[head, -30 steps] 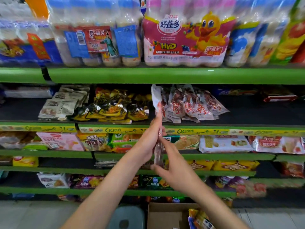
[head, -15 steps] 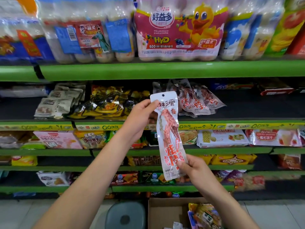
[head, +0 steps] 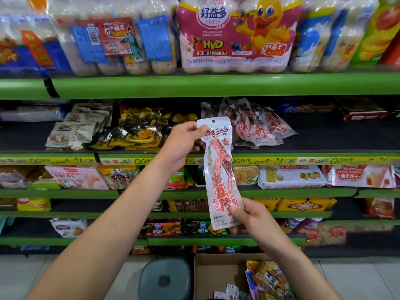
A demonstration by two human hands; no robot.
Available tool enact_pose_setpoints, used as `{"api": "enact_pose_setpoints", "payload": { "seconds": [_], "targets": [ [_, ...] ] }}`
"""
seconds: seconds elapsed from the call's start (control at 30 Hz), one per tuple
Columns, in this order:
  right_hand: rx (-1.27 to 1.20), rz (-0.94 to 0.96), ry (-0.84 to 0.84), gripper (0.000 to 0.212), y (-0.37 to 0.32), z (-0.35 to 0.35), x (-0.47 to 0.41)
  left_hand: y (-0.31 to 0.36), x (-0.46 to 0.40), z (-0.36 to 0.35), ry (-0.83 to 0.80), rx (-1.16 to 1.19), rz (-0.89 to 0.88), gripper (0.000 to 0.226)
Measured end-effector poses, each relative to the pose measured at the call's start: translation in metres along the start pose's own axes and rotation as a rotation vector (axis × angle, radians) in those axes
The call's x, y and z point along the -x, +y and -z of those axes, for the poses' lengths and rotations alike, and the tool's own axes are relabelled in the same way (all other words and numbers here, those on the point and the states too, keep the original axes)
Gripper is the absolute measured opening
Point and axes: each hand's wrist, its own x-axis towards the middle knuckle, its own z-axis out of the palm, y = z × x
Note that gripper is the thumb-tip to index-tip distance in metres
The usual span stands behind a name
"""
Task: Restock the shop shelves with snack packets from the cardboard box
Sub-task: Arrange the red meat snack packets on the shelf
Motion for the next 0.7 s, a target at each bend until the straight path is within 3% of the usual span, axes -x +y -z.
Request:
{"api": "enact_pose_setpoints", "payload": {
  "seconds": [0.7],
  "targets": [
    [-0.003, -0.010, 0.003, 0.020, 0.0056, 0.0046, -0.0036, -0.0038, -0.0042, -0.0031, 0.005, 0.018, 0.017, 0.013]
  ]
}}
